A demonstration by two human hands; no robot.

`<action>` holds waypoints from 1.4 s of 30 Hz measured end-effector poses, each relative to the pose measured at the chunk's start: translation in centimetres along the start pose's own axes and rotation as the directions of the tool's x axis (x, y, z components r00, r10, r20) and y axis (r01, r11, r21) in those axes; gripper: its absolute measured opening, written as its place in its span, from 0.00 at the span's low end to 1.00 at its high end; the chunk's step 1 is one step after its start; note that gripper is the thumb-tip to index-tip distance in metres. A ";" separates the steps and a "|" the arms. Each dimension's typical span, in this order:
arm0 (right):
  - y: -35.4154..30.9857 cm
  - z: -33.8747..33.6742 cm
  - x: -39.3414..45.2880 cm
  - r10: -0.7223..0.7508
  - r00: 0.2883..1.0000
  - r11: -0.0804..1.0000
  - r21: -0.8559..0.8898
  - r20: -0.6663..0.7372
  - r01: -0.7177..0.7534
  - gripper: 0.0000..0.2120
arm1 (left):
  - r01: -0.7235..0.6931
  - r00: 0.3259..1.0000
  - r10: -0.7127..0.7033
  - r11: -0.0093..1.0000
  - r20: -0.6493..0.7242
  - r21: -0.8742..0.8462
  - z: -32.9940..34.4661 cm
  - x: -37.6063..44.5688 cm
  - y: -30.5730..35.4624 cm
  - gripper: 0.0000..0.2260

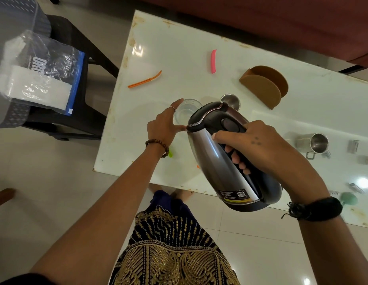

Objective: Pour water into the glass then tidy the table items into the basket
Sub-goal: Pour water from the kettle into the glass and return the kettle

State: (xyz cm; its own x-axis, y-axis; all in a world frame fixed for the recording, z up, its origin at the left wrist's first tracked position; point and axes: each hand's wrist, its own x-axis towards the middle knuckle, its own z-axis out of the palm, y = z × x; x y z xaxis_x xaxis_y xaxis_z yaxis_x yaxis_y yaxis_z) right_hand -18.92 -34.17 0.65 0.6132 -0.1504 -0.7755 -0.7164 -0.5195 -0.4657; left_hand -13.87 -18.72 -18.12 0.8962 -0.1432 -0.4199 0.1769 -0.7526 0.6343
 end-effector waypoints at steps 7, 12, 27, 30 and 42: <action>0.3 -0.1 0.1 0.009 1.000 1.000 0.022 0.003 -0.009 0.14 | -0.002 1.000 0.002 1.000 0.009 -0.016 0.0 0.0 0.1 0.33; 0.8 0.2 0.1 0.008 1.000 1.000 0.017 -0.021 -0.007 0.14 | -0.012 1.000 0.012 1.000 0.012 -0.006 0.0 -0.1 0.0 0.33; -0.2 2.0 0.6 0.025 0.999 0.999 0.036 -0.041 -0.023 0.14 | -0.059 0.998 0.058 0.997 -0.020 -0.042 0.2 0.0 -0.7 0.29; -0.4 2.2 0.5 0.026 0.998 0.999 0.048 -0.057 -0.024 0.14 | -0.066 0.998 0.066 0.998 -0.016 0.001 0.1 0.0 -0.7 0.28; -0.6 2.9 0.4 0.037 0.996 0.993 0.115 -0.083 -0.027 0.15 | -0.114 0.993 0.113 0.992 0.024 0.060 -0.3 0.0 -1.1 0.29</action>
State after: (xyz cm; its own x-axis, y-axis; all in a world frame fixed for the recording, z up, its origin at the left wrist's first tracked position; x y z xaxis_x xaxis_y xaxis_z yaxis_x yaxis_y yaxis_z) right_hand -19.22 -31.50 -0.66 0.6119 -0.2384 -0.7542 -0.7662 -0.4154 -0.4903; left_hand -13.94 -17.72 -18.65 0.9006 -0.2426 -0.3608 0.0487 -0.7683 0.6382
